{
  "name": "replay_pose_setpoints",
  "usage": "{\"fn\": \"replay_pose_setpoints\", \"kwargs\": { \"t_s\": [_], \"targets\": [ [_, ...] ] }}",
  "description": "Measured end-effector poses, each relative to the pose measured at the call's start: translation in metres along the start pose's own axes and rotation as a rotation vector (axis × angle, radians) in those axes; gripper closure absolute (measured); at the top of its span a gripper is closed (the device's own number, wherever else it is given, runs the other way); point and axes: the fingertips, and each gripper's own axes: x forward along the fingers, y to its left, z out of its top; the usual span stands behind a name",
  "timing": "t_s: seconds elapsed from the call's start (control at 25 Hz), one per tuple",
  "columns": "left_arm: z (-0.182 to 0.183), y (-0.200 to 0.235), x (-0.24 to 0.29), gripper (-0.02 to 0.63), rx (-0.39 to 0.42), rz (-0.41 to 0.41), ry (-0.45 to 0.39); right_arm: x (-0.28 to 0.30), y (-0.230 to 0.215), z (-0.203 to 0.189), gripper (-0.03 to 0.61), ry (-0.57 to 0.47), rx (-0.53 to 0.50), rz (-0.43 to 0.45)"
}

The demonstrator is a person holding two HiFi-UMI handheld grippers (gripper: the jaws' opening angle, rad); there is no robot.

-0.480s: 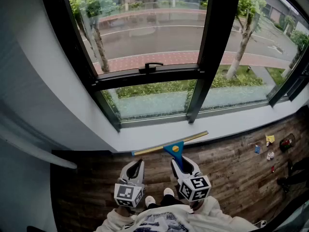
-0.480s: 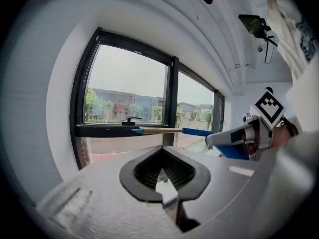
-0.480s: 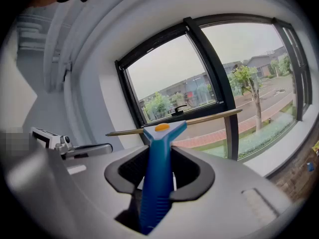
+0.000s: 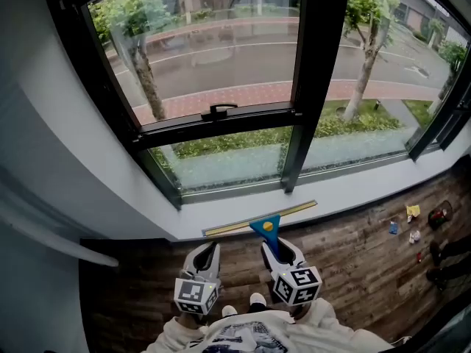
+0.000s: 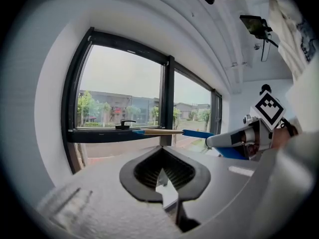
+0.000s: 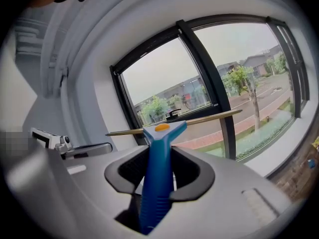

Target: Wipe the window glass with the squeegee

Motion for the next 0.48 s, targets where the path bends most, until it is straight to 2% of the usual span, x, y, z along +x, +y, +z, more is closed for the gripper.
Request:
{"fn": "replay_pose_setpoints", "kwargs": {
  "t_s": [0.24,0.48],
  "targets": [
    [0.022,-0.003,0.013,0.612,0.032,0.044,-0.026,0.005,-0.017,0.024,0.437,-0.054,0.01,0.033],
    [0.011,0.028,0.034,0.612,0.023,0.076,0.013,0.043,-0.026,0.026,0.439,-0.03,0.025,0.044]
  ]
}}
